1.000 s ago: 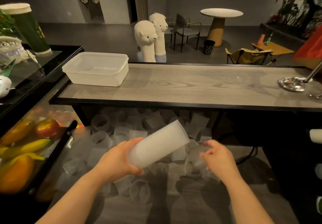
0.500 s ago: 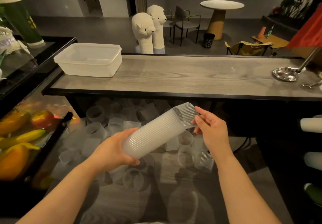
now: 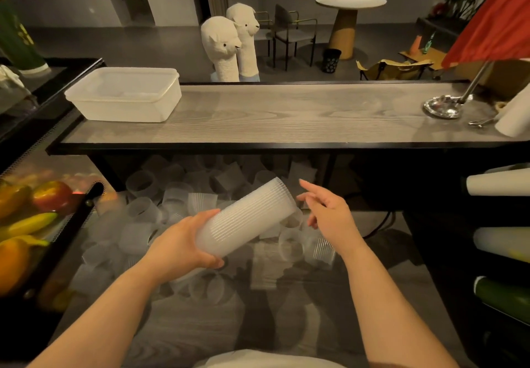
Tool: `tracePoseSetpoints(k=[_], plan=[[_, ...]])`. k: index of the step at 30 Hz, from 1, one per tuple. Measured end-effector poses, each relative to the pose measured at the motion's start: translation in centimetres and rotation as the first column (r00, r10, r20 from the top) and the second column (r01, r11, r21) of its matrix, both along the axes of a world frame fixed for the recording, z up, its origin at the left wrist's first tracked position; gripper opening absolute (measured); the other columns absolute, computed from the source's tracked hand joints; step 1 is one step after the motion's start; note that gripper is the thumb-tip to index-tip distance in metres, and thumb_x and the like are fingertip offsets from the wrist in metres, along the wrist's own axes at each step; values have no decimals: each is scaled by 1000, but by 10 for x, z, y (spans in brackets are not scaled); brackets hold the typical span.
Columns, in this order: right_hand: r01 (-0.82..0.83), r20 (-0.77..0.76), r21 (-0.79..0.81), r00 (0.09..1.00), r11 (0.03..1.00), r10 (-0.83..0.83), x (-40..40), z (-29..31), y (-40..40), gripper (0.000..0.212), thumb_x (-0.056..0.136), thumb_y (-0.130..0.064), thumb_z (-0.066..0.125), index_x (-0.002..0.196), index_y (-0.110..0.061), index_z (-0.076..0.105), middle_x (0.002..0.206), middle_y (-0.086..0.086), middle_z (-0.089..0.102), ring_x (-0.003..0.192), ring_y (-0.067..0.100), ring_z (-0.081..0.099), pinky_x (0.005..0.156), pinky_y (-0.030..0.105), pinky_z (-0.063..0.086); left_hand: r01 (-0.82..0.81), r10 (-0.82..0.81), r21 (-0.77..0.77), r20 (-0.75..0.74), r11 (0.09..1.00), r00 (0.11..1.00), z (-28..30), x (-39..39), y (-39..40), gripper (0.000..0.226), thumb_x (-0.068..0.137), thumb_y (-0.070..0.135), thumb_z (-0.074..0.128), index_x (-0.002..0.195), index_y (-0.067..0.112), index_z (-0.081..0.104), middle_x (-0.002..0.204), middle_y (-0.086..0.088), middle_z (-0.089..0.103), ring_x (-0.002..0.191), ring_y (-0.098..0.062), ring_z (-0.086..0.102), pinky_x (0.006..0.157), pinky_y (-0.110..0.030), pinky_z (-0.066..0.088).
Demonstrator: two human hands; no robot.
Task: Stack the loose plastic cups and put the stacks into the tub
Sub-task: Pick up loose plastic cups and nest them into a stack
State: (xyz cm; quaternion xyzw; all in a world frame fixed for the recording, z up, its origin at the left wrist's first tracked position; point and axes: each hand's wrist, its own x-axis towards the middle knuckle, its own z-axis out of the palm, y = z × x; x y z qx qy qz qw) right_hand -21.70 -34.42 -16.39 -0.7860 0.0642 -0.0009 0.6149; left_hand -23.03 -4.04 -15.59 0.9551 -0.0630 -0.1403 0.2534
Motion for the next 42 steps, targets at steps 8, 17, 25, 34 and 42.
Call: tracePoseSetpoints(k=[8, 17, 25, 34, 42], plan=[[-204, -534, -583, 826, 787, -181, 0, -75, -25, 59, 87, -33, 64, 141, -25, 44, 134, 8, 53, 116, 28, 56, 95, 39, 51, -27, 27, -36, -12, 999, 1000, -10, -2, 4, 100, 52, 56, 83, 137, 58, 30, 121, 19, 50, 104, -7, 53, 90, -40, 52], [-240, -509, -653, 841, 718, -181, -14, -83, -13, 59, 90, -29, 63, 144, -31, 39, 148, 5, 37, 130, 30, 46, 102, 38, 45, -13, 13, -2, -63, 1000, 998, -18, 1, 3, 104, 50, 60, 81, 139, 58, 27, 122, 19, 50, 104, -7, 53, 90, -41, 52], [217, -206, -343, 932, 914, -299, -13, -30, -38, 69, 78, -52, 73, 137, -24, 50, 112, 1, 66, 96, 20, 66, 77, 28, 52, -6, 7, 14, -92, 1000, 996, -25, 4, 3, 106, 52, 61, 80, 143, 54, 26, 125, 17, 48, 106, -8, 52, 90, -40, 51], [200, -64, 266, 980, 943, -190, 3, -9, -11, 57, 79, -50, 63, 130, -25, 55, 69, 0, 62, 63, 11, 59, 70, 25, 54, 34, -35, -20, -72, 999, 997, -21, 6, 5, 100, 51, 61, 79, 136, 64, 25, 122, 25, 48, 105, -2, 51, 90, -38, 51], [95, -23, 36, 995, 995, -94, 11, -7, 2, 31, 100, -26, 52, 127, -38, 57, 97, -4, 70, 78, 12, 68, 72, 27, 60, 34, -36, -34, -65, 999, 997, -15, 6, 9, 99, 52, 61, 80, 130, 72, 20, 121, 29, 45, 104, 2, 49, 90, -36, 51]])
